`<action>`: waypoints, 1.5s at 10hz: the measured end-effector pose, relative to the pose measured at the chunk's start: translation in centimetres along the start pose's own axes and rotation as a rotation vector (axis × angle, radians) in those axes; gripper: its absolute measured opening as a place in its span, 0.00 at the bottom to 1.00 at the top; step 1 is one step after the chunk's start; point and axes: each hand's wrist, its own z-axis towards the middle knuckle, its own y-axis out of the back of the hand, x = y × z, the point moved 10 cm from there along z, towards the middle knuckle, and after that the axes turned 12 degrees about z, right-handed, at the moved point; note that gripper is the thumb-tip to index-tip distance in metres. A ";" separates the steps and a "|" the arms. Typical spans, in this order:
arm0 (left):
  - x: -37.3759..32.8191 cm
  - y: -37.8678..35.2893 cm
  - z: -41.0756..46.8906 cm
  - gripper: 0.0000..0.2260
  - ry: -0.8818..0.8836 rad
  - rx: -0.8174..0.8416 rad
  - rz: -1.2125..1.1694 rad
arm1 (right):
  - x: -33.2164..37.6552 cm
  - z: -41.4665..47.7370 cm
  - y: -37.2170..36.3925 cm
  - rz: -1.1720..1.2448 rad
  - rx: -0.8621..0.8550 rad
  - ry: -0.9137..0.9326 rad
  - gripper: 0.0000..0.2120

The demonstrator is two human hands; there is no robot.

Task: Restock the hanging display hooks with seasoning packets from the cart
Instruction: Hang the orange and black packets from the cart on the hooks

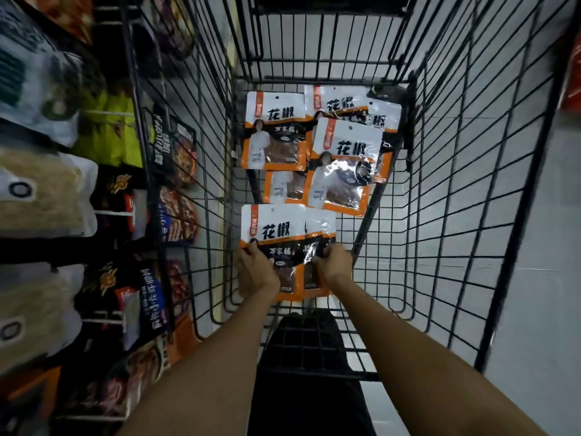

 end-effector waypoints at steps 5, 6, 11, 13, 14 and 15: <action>-3.5 -0.7 -1.1 0.36 -0.016 -0.014 0.043 | -4.9 0.4 8.1 0.162 -0.102 -0.157 0.16; -2.8 -0.6 -0.4 0.33 0.019 0.001 -0.052 | -4.5 0.0 7.8 0.192 -0.071 -0.149 0.20; -2.1 -2.5 -1.8 0.24 0.091 0.487 -0.594 | -3.3 -2.7 7.4 0.587 0.076 -0.190 0.06; -4.2 3.8 -3.8 0.23 -0.077 0.378 -0.604 | -0.3 -5.2 11.1 0.527 -0.057 -0.016 0.03; -6.0 8.8 -5.9 0.21 -0.221 0.300 -0.641 | 3.0 -7.5 13.5 0.590 -0.063 0.089 0.06; -7.1 13.9 -8.6 0.17 -0.303 0.215 -0.658 | 7.3 -10.7 16.2 0.632 -0.057 0.203 0.07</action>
